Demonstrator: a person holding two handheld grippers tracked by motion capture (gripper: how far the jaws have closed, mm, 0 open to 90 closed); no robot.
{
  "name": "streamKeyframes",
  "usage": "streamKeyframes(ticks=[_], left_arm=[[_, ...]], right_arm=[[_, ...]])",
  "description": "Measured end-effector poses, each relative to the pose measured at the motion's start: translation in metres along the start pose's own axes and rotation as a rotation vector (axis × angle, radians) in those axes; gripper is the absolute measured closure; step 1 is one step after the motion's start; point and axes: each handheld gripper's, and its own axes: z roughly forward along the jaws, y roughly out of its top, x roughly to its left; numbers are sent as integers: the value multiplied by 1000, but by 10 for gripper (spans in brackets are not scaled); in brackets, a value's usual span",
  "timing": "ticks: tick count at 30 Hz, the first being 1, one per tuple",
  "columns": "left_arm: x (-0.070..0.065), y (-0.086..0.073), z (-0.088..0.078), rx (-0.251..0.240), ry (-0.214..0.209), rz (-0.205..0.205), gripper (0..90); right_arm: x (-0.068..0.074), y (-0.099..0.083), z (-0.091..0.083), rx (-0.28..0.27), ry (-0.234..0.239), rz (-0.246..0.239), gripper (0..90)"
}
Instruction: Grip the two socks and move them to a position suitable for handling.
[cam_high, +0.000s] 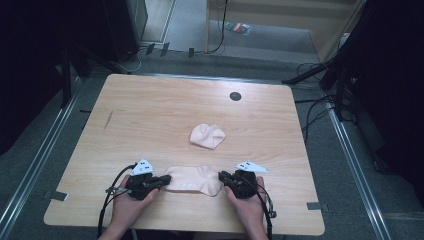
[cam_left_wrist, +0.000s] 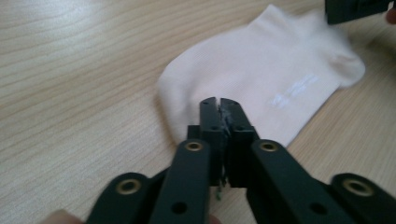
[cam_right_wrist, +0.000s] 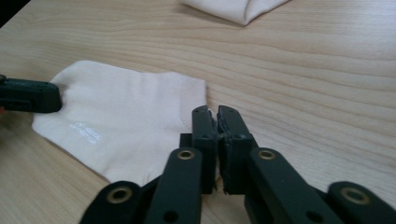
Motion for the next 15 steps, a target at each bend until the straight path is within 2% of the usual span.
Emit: streamKeyframes(ticks=[1, 2, 5, 6, 7, 10, 13, 14, 15], left_arm=[[2, 0, -2, -27, -33, -13, 832], [3, 1, -4, -60, -60, -20, 793], [6, 5, -15, -166, -93, -25, 686], [9, 6, -18, -199, -81, -20, 665], [12, 7, -21, -227, -49, -12, 593], [31, 8, -29, -284, 23, -38, 574], [52, 6, -38, -307, 102, -60, 550], [62, 4, -42, -314, 141, -70, 544], [62, 4, -42, -314, 141, -70, 544]], right_arm=[[0, 0, 0, 0, 0, 0, 713], [-1, 1, -1, -9, 1, -1, 697], [-4, 7, -7, -68, 10, 17, 665], [-5, 11, -9, -83, 4, 25, 665], [-8, 20, -10, -114, -7, 26, 666], [-9, 30, -10, -137, -17, 30, 675], [-9, 47, -1, -153, -37, -2, 692], [-9, 58, 10, -147, -46, -36, 693], [-9, 58, 10, -147, -46, -36, 693]])
